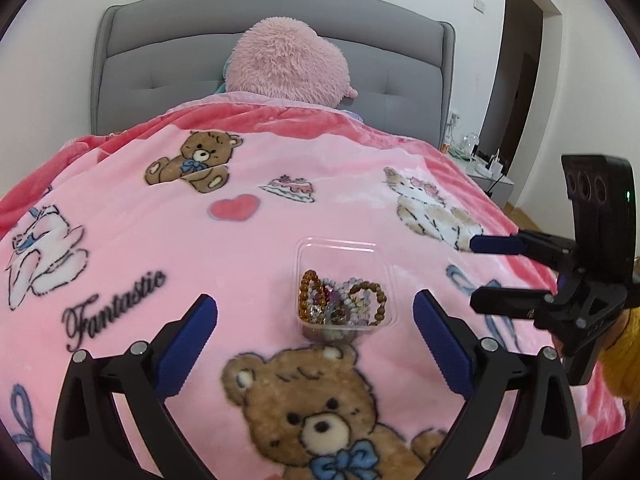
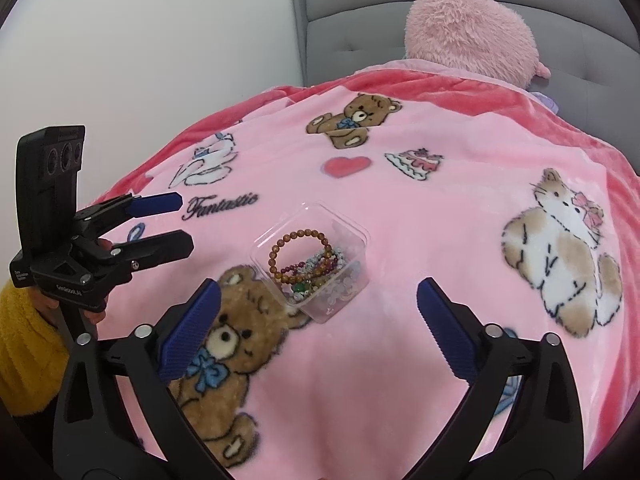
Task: Organize jewelry
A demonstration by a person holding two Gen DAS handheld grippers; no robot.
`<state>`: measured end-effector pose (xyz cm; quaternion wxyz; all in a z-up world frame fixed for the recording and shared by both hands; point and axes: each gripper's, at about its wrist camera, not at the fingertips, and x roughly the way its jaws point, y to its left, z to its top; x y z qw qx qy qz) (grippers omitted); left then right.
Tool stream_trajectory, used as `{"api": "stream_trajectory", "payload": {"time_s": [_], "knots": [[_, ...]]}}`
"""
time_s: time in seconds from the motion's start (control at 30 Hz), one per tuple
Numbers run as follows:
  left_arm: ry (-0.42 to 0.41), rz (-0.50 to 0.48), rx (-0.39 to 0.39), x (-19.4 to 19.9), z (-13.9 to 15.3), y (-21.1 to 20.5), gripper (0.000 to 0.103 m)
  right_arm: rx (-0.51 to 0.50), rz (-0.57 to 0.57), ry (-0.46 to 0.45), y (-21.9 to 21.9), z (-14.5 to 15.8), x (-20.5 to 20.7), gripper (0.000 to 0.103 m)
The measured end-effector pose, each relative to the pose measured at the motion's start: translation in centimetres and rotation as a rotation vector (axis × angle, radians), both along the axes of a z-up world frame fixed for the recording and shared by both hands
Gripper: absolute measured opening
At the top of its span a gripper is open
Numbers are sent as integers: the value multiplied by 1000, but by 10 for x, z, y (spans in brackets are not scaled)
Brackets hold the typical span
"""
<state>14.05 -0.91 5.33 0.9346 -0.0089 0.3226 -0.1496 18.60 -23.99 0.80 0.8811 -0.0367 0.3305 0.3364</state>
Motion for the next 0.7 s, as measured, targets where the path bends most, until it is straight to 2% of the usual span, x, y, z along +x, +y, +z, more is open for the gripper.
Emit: {"api": "stream_trajectory", "payload": {"time_s": [0.23, 0.53, 0.7], "knots": [[2, 38, 24, -1, -8, -1, 97, -27, 5, -21, 0, 3, -2, 95], [14, 31, 5, 5, -10, 1, 97, -11, 6, -34, 1, 7, -4, 95], [-7, 26, -4, 5, -8, 0, 97, -2, 16, -46, 2, 11, -6, 95]]}}
